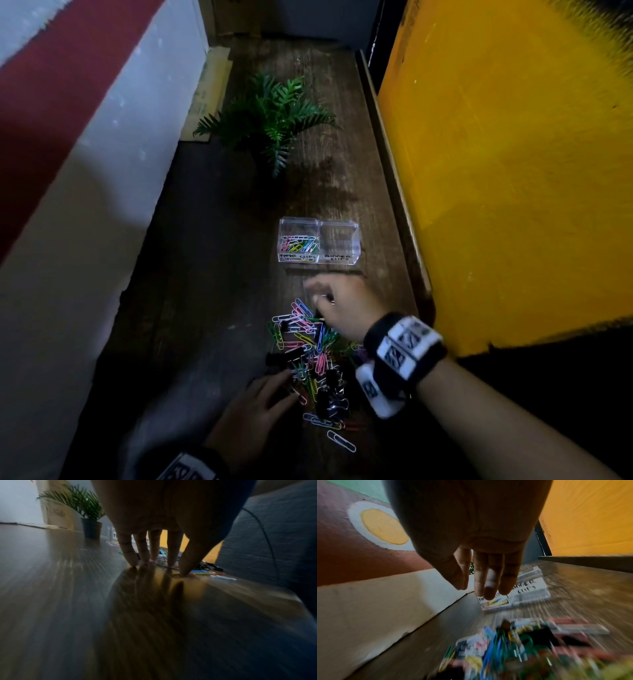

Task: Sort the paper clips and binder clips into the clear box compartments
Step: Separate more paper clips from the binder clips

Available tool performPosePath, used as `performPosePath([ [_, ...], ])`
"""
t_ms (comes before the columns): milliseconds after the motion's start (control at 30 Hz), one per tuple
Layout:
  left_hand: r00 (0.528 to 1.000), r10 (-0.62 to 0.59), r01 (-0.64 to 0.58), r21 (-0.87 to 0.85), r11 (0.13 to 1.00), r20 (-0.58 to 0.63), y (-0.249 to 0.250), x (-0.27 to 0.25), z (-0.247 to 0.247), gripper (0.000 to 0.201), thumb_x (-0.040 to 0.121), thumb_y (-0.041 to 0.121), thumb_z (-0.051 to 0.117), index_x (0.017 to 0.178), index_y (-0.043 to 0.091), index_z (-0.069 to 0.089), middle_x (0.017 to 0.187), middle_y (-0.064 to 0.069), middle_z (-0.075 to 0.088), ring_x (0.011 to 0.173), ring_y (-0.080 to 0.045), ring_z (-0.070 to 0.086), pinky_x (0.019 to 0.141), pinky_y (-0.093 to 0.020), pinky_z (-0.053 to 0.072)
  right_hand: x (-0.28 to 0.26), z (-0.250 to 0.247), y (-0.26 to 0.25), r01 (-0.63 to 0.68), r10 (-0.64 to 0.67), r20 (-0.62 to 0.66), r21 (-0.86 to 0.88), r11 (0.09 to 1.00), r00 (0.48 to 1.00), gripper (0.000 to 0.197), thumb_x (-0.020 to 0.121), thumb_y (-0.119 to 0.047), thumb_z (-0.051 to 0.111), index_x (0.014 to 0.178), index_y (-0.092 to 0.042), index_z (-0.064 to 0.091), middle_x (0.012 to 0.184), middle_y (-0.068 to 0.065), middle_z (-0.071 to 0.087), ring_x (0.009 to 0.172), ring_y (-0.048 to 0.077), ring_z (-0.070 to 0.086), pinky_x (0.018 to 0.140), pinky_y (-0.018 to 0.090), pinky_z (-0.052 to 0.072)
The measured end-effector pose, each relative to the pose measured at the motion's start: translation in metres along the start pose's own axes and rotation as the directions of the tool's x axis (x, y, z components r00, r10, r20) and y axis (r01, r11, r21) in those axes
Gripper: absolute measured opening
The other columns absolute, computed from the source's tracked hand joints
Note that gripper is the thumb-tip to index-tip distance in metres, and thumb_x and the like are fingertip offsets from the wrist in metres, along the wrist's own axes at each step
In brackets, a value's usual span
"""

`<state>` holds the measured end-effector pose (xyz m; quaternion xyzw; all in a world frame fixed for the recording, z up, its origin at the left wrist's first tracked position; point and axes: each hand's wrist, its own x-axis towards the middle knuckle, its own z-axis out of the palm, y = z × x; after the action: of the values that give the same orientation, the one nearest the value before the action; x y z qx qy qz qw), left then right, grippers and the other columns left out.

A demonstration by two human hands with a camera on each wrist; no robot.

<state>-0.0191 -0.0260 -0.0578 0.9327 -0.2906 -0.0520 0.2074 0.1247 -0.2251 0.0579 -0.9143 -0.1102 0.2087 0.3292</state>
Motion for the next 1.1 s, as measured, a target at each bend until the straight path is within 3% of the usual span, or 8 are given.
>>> performPosePath([
  [67, 1.000, -0.006, 0.006, 0.010, 1.000, -0.007, 0.003, -0.007, 0.003, 0.042, 0.079, 0.029, 0.043, 0.114, 0.028, 0.065, 0.129, -0.005, 0.059, 0.113, -0.019, 0.046, 0.090, -0.030, 0.040, -0.031, 0.022, 0.013, 0.031, -0.031, -0.001, -0.060, 0.998, 1.000, 0.028, 0.091, -0.023, 0.055, 0.117, -0.028, 0.063, 0.118, -0.008, 0.064, 0.107, 0.011, 0.058, 0.095, 0.036, 0.048],
  [167, 0.998, -0.044, 0.043, 0.011, 0.999, 0.037, 0.003, -0.013, 0.004, 0.044, 0.077, 0.031, 0.042, 0.120, 0.030, 0.051, 0.135, -0.004, 0.046, 0.113, -0.018, 0.045, 0.080, -0.028, 0.052, -0.077, 0.055, 0.034, 0.046, -0.054, -0.038, -0.176, 0.983, 0.998, 0.031, 0.090, -0.028, 0.056, 0.120, -0.029, 0.062, 0.131, -0.006, 0.056, 0.120, 0.013, 0.049, 0.105, 0.037, 0.039],
  [333, 0.989, -0.089, 0.082, 0.065, 0.995, 0.117, 0.009, -0.016, 0.000, 0.045, 0.072, 0.042, 0.042, 0.108, 0.033, 0.067, 0.128, -0.003, 0.057, 0.106, -0.017, 0.046, 0.067, -0.024, 0.051, -0.139, 0.097, 0.062, 0.003, -0.016, -0.035, -0.349, 0.937, 0.999, 0.049, 0.078, -0.049, 0.053, 0.126, -0.037, 0.051, 0.145, 0.002, 0.044, 0.128, 0.021, 0.047, 0.104, 0.040, 0.037],
  [467, 0.989, -0.079, 0.072, 0.065, 0.995, 0.122, 0.006, -0.024, 0.000, 0.043, 0.077, 0.049, 0.045, 0.110, 0.031, 0.065, 0.127, -0.005, 0.058, 0.107, -0.019, 0.053, 0.077, -0.025, 0.041, -0.152, 0.107, 0.075, -0.091, 0.097, -0.010, -0.450, 0.888, 0.995, 0.057, 0.073, -0.063, 0.045, 0.126, -0.042, 0.050, 0.144, 0.006, 0.046, 0.127, 0.025, 0.050, 0.106, 0.039, 0.028],
  [800, 0.985, -0.126, 0.115, 0.102, 0.988, 0.115, 0.013, -0.036, -0.011, 0.043, 0.064, 0.046, 0.045, 0.105, 0.035, 0.055, 0.130, -0.008, 0.057, 0.092, -0.021, 0.057, 0.059, -0.032, 0.052, -0.135, 0.085, 0.084, -0.097, 0.120, 0.018, -0.479, 0.872, 0.993, 0.069, 0.088, -0.059, 0.046, 0.145, -0.050, 0.009, 0.156, 0.006, -0.022, 0.145, 0.025, -0.015, 0.117, 0.047, -0.005],
  [900, 0.991, -0.108, 0.100, 0.091, 0.991, 0.084, 0.015, -0.044, -0.009, 0.033, 0.069, 0.045, 0.047, 0.096, 0.032, 0.062, 0.132, -0.009, 0.056, 0.097, -0.022, 0.052, 0.063, -0.030, 0.051, -0.143, 0.087, 0.080, -0.074, 0.042, -0.091, -0.383, 0.921, 0.995, 0.063, 0.085, -0.046, 0.060, 0.142, -0.045, 0.032, 0.158, 0.008, 0.014, 0.143, 0.025, 0.016, 0.115, 0.048, 0.018],
  [967, 0.996, -0.071, 0.066, 0.086, 0.994, 0.054, 0.016, -0.047, -0.005, 0.031, 0.073, 0.044, 0.047, 0.097, 0.031, 0.062, 0.129, -0.005, 0.059, 0.101, -0.022, 0.056, 0.067, -0.028, 0.051, -0.151, 0.093, 0.079, -0.018, -0.056, -0.194, -0.359, 0.933, 0.979, 0.048, 0.078, -0.033, 0.068, 0.125, -0.035, 0.056, 0.131, 0.003, 0.051, 0.118, 0.024, 0.047, 0.097, 0.042, 0.041],
  [1100, 0.996, -0.048, 0.041, 0.096, 0.994, 0.074, 0.019, -0.052, -0.001, 0.038, 0.075, 0.043, 0.043, 0.111, 0.032, 0.051, 0.120, 0.004, 0.064, 0.110, -0.017, 0.053, 0.075, -0.025, 0.050, -0.169, 0.110, 0.076, 0.049, -0.130, -0.167, -0.419, 0.907, 0.977, 0.021, 0.071, -0.033, 0.070, 0.092, -0.030, 0.069, 0.087, -0.009, 0.054, 0.079, 0.016, 0.054, 0.068, 0.029, 0.039],
])
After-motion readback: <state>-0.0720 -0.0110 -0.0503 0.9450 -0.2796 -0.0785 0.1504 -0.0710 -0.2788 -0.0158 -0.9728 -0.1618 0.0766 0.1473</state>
